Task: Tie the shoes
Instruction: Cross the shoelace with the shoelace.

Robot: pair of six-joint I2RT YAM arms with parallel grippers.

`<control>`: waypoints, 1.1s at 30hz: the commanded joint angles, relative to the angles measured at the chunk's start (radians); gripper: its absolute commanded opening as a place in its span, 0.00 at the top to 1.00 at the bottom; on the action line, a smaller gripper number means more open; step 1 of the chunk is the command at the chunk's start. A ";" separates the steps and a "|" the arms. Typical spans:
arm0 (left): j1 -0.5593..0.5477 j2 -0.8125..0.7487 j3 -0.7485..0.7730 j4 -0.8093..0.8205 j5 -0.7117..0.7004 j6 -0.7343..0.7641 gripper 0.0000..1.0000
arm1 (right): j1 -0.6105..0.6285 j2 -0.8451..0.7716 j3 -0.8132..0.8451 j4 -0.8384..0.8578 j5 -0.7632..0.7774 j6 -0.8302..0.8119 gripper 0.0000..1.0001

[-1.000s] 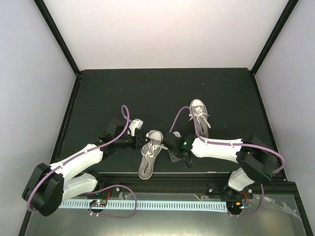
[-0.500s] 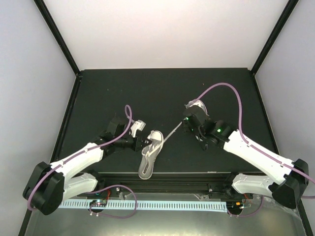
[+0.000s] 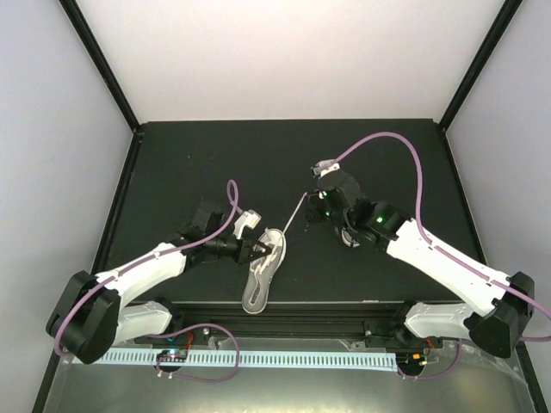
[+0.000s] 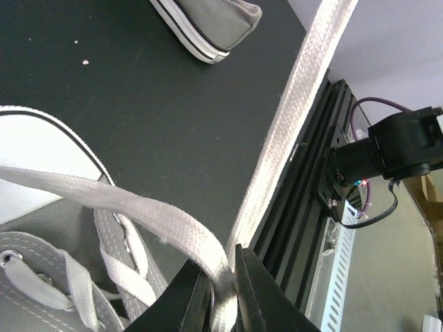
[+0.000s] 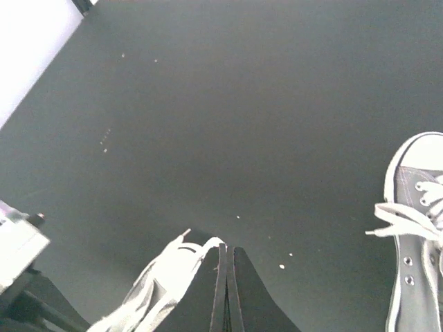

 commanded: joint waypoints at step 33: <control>-0.050 0.113 0.096 0.036 0.093 0.067 0.71 | -0.002 0.082 0.082 0.079 -0.077 -0.002 0.98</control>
